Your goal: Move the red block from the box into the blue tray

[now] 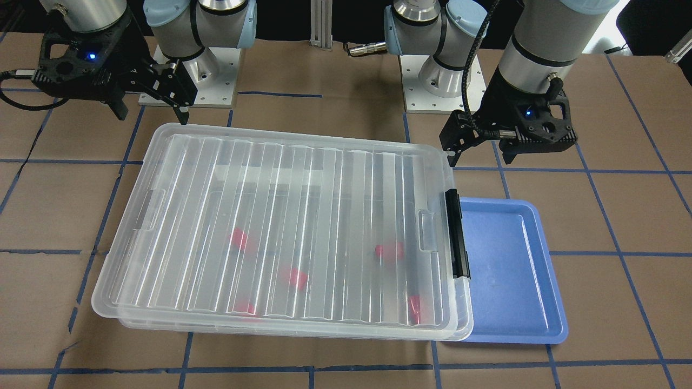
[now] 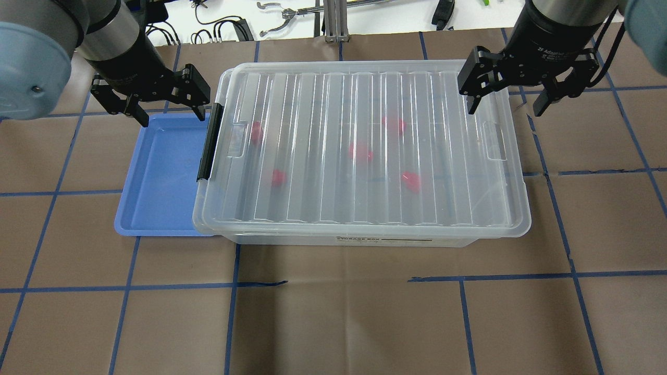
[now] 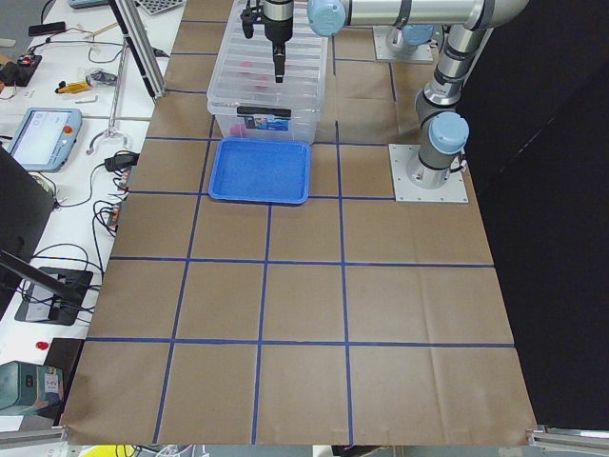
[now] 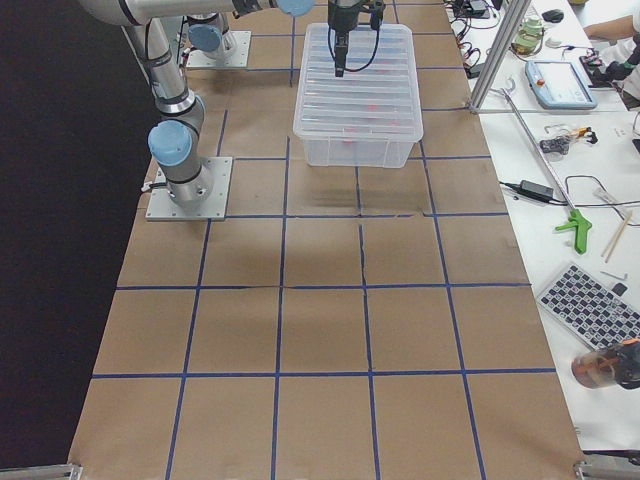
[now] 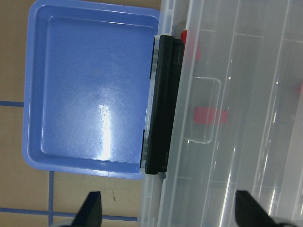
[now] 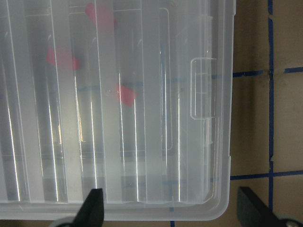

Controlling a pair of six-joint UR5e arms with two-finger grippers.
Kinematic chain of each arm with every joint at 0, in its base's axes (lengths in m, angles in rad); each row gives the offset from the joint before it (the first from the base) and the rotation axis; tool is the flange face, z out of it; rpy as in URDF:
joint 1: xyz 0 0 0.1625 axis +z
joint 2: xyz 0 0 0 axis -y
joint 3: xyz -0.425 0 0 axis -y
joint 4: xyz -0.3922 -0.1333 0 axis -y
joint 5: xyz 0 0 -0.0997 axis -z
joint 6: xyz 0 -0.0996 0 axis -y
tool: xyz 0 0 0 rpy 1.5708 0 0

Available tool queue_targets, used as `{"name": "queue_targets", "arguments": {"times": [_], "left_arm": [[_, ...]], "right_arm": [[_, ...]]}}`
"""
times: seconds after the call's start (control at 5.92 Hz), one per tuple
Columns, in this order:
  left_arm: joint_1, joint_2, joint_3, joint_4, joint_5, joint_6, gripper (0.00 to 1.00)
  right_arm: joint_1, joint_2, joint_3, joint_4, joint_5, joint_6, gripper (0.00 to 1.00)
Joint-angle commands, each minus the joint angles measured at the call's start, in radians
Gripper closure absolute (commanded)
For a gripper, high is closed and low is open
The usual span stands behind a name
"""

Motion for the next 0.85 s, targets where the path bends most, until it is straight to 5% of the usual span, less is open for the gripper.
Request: {"name": "queue_targets", "arguments": {"times": [0.0, 0.68], "left_arm": [[0.0, 0.0, -0.006, -0.001, 0.004, 0.002, 0.01], [-0.003, 0.0, 0.0, 0.002, -0.004, 0.002, 0.01]], "right_arm": [[0.0, 0.001, 0.001, 0.0, 0.005, 0.002, 0.0], [0.0, 0.012, 0.004, -0.008, -0.005, -0.012, 0.0]]}}
